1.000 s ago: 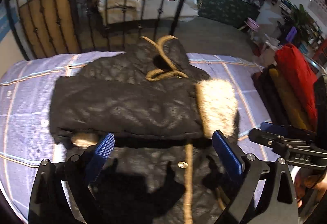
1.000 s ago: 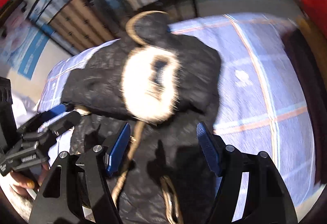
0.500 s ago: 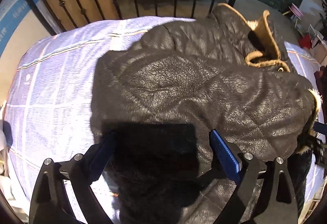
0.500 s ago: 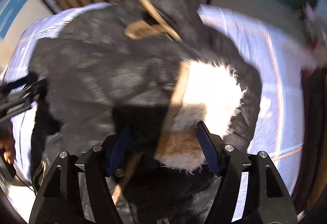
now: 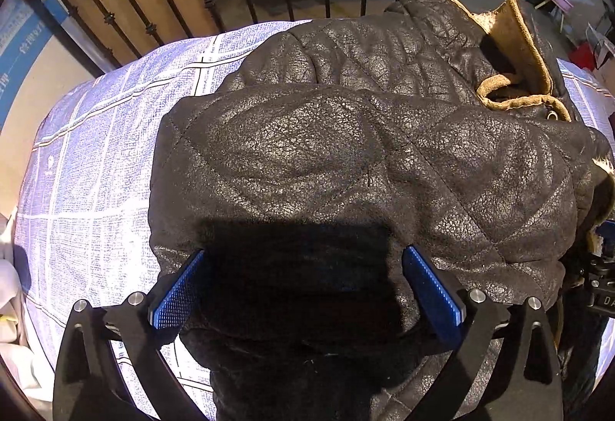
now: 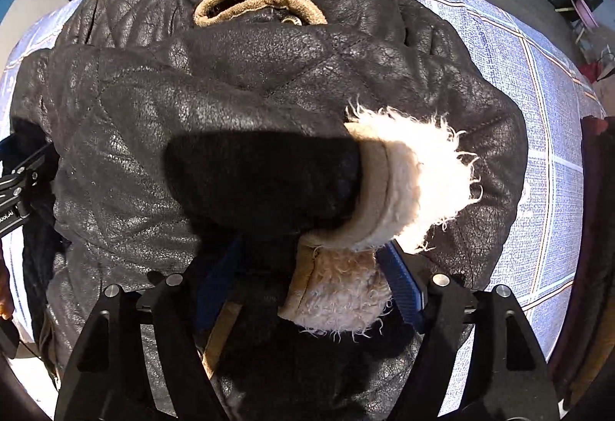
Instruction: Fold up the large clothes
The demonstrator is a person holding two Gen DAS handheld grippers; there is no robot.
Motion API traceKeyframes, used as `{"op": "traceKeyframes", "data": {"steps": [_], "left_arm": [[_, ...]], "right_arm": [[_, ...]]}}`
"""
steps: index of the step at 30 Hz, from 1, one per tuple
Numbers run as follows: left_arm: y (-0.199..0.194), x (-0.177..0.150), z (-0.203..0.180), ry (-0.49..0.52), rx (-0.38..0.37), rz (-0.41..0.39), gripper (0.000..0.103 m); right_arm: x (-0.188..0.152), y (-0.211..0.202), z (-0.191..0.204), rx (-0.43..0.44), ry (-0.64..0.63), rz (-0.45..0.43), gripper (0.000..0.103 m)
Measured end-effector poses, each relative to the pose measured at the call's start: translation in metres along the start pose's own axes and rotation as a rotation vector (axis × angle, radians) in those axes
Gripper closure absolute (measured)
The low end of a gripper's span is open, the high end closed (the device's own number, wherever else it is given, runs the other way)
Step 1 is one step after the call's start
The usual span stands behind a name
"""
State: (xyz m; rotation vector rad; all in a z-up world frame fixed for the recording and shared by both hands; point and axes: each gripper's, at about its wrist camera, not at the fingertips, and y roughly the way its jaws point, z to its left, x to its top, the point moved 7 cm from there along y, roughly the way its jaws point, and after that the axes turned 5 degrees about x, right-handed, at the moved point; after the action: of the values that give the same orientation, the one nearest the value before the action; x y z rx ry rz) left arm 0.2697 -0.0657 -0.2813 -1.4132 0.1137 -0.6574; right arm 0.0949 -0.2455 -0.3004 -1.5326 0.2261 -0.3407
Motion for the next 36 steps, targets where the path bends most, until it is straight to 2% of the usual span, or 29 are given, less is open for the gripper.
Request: {"op": "traceKeyframes", "data": {"steps": [5,11,13,16,18,21,25,28,31,33,36], "left_arm": [[0.001,-0.001,-0.003,0.001,0.028,0.017,0.005],[-0.016,-0.001,0.009,-0.027,0.004,0.006,0.006],[-0.034,-0.005,0.015,-0.032,-0.017,-0.023,0.006],[-0.071,-0.019,0.033,-0.056,-0.089,-0.095,0.007],[-0.090,-0.036,0.049,-0.059,-0.130,-0.123,0.007],[-0.107,-0.073,0.081,-0.054,-0.107,-0.123,0.007],[-0.116,-0.127,0.119,-0.088,-0.056,-0.065,0.010],[-0.115,-0.169,0.147,-0.188,-0.066,0.005,0.015],[-0.112,-0.208,0.162,-0.314,-0.125,0.070,0.022],[-0.113,-0.231,0.161,-0.380,-0.198,0.096,0.026],[-0.117,-0.253,0.141,-0.345,-0.267,0.133,0.027]], "right_arm": [[-0.001,0.006,0.004,-0.007,0.006,-0.004,0.027],[-0.003,-0.015,0.008,0.033,-0.001,-0.036,0.027],[-0.010,-0.038,0.009,0.093,-0.004,-0.089,0.027],[-0.027,-0.073,0.005,0.159,-0.043,-0.185,0.027],[-0.048,-0.091,-0.008,0.188,-0.061,-0.211,0.027],[-0.088,-0.099,-0.040,0.216,-0.010,-0.197,0.027],[-0.136,-0.092,-0.087,0.252,0.129,-0.137,0.027],[-0.180,-0.082,-0.109,0.315,0.228,-0.076,0.027],[-0.217,-0.074,-0.104,0.369,0.250,-0.019,0.027],[-0.236,-0.068,-0.096,0.412,0.250,0.021,0.027],[-0.252,-0.061,-0.086,0.437,0.245,0.060,0.027]]}}
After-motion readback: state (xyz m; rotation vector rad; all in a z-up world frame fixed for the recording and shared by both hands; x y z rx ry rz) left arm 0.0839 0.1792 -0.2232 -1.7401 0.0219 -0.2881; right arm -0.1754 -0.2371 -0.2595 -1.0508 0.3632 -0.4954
